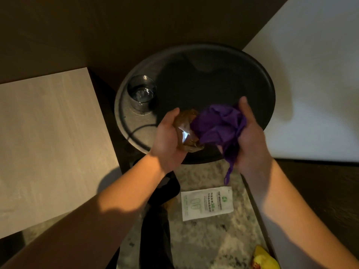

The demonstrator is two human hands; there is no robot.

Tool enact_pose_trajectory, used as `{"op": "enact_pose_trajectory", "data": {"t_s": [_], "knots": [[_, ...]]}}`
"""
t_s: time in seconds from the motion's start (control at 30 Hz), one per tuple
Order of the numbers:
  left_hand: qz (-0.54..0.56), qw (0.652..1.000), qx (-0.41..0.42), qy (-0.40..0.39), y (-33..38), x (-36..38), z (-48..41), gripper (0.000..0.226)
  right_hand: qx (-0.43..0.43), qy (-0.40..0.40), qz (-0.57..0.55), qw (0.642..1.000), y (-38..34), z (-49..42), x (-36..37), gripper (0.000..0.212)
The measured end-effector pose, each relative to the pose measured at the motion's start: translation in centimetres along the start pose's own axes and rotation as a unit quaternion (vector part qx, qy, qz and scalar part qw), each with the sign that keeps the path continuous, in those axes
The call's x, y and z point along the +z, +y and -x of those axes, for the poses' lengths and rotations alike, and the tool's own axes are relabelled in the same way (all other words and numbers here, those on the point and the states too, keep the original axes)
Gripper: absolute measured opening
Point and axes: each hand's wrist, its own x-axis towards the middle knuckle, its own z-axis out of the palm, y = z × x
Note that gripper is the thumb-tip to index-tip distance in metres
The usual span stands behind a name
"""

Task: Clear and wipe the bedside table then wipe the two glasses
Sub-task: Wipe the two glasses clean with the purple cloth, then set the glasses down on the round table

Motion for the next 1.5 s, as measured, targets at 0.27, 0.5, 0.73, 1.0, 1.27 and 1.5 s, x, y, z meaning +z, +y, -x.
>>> {"op": "enact_pose_trajectory", "data": {"t_s": [0.27, 0.5, 0.73, 1.0, 1.27, 1.5], "knots": [[0.087, 0.996, 0.014, -0.011, 1.1, -1.5, -1.7, 0.046, -0.39, 0.146, 0.37, 0.83, 0.5, -7.1, -5.3, 0.036], [0.079, 0.997, -0.002, 0.011, 0.9, -2.4, -3.5, 0.057, -0.322, 0.024, 0.653, 0.686, 4.6, -10.2, -6.4, 0.08], [0.06, 0.998, -0.003, 0.031, 0.9, -3.1, -4.8, 0.061, -0.352, -0.087, 0.651, 0.667, 6.9, -8.2, -3.7, 0.122], [0.046, 0.999, -0.012, -0.005, 1.2, -4.0, -4.8, 0.062, -0.319, -0.132, 0.567, 0.748, 7.0, -9.0, -2.0, 0.118], [-0.397, 0.859, 0.236, 0.222, 1.9, -7.5, -2.3, 0.032, -0.371, -0.087, 0.53, 0.758, 8.0, -9.5, -2.1, 0.103], [-0.463, 0.754, 0.372, 0.281, 5.3, -10.2, -2.7, 0.115, -0.378, -0.053, 0.548, 0.745, 8.0, -9.9, -1.2, 0.105]]}}
